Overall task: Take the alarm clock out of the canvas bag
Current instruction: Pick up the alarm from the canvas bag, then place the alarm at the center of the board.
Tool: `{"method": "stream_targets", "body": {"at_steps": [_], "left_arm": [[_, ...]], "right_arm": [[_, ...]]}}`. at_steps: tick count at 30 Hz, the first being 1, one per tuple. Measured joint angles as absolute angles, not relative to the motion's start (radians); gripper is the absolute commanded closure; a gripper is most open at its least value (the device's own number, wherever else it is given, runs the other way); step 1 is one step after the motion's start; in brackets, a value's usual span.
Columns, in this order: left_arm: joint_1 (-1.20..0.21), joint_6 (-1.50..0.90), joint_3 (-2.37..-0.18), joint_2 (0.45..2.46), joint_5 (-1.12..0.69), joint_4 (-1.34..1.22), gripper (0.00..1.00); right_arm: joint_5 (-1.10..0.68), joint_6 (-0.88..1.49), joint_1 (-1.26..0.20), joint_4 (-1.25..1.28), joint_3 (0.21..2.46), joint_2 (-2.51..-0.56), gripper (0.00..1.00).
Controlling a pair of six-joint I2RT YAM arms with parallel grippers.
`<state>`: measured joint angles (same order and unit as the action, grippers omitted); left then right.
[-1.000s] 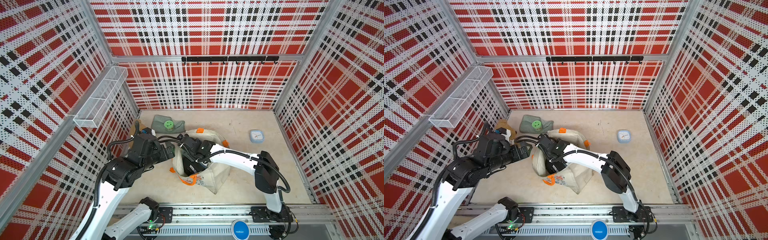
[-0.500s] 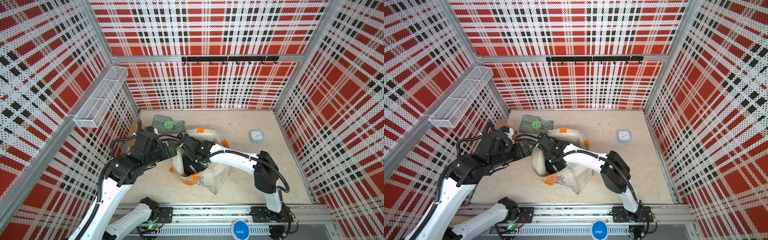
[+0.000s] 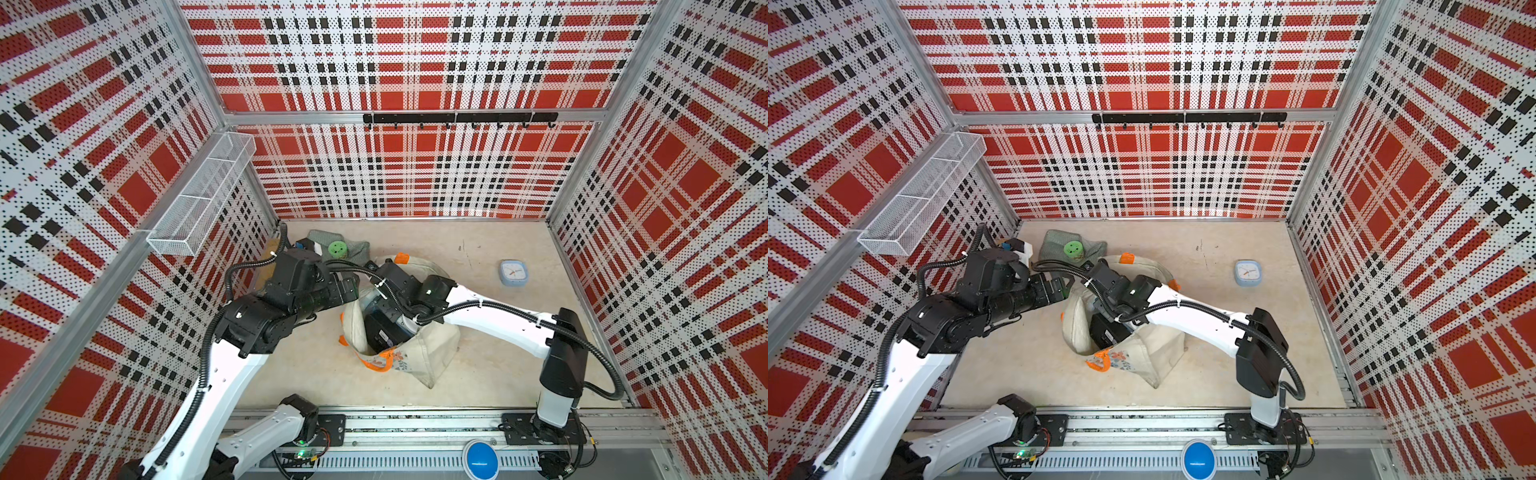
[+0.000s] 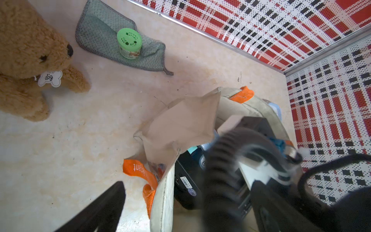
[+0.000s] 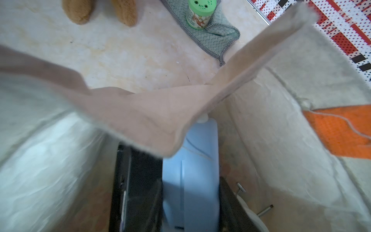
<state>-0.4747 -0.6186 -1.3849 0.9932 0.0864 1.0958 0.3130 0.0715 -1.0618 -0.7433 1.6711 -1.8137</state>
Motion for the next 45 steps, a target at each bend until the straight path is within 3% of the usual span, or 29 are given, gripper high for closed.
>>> {"method": "stream_targets", "body": {"at_steps": [10,26,38,45], "left_arm": [[-0.514,-0.611,-1.419,1.033,0.100,1.081,0.01],[-0.646,-0.600,-1.515,1.118,0.171,1.077,0.01],[-0.759,-0.543,-1.680,1.271,0.215,1.077,0.01],[-0.848,-0.491,-1.774,1.446,0.215,1.062,0.01]], "right_arm": [[0.146,0.117,-0.967,-0.785,1.666,-1.701,0.68],[0.138,0.128,-0.889,-0.868,1.723,-1.501,0.67],[0.219,0.131,-0.591,-0.931,1.667,-1.328,0.65],[0.309,0.073,-0.428,-0.922,1.494,-1.386,0.65]]}}
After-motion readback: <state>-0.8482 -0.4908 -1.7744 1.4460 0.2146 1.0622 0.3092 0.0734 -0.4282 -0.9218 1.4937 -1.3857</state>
